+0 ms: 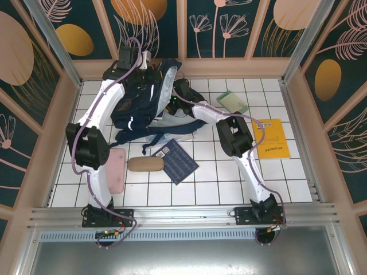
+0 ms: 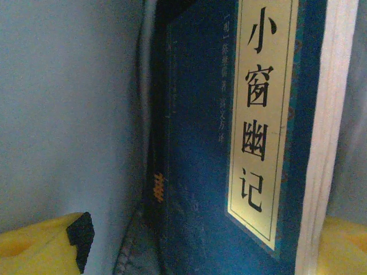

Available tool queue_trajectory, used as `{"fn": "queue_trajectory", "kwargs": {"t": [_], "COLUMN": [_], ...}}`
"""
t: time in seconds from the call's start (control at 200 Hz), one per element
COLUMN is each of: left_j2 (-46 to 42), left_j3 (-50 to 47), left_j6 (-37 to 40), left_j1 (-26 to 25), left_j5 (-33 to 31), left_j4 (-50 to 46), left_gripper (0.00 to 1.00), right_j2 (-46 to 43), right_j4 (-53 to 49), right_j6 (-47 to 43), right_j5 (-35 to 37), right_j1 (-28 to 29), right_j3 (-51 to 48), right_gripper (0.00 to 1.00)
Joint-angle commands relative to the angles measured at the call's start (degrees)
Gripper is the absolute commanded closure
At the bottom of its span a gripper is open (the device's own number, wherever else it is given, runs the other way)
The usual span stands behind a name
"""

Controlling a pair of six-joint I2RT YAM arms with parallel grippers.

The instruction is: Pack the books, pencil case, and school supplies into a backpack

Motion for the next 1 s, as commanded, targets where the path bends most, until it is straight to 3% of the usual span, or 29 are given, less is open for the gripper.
{"fn": "queue_trajectory", "kwargs": {"t": [0.0,0.2,0.395,0.67,0.921,0.996], "left_j2": [-3.7,-4.4,-5.2,-6.0,-5.9,-5.9], "left_j3": [-1.1,-3.7,-5.0,-6.2,-6.6,-6.8], "left_j6": [0.3,-0.5,-0.4,-0.2,-0.5,-0.5], "left_j1": [0.8,0.7,0.8,0.8,0.8,0.8], "left_j5": [0.7,1.9,2.4,2.2,3.2,3.3], "left_j4": [7.2,8.8,8.9,8.8,9.2,9.3], "left_gripper": [1.00,1.00,1.00,1.00,1.00,1.00], "right_j2": [-4.6,-4.5,-4.2,-5.6,-3.2,-0.7], "right_j4": [-7.7,-12.5,-15.9,-22.3,-19.3,-19.2], "right_j6": [-4.6,-6.0,-7.5,-9.4,-11.4,-11.5], "right_j5": [3.8,6.6,9.3,17.7,12.4,9.4], "right_j1": [0.2,0.2,0.2,0.7,1.0,1.0], "right_j3": [1.3,0.7,0.1,0.6,2.3,4.4], "right_gripper": [0.11,0.15,0.34,0.36,0.83,0.85]}}
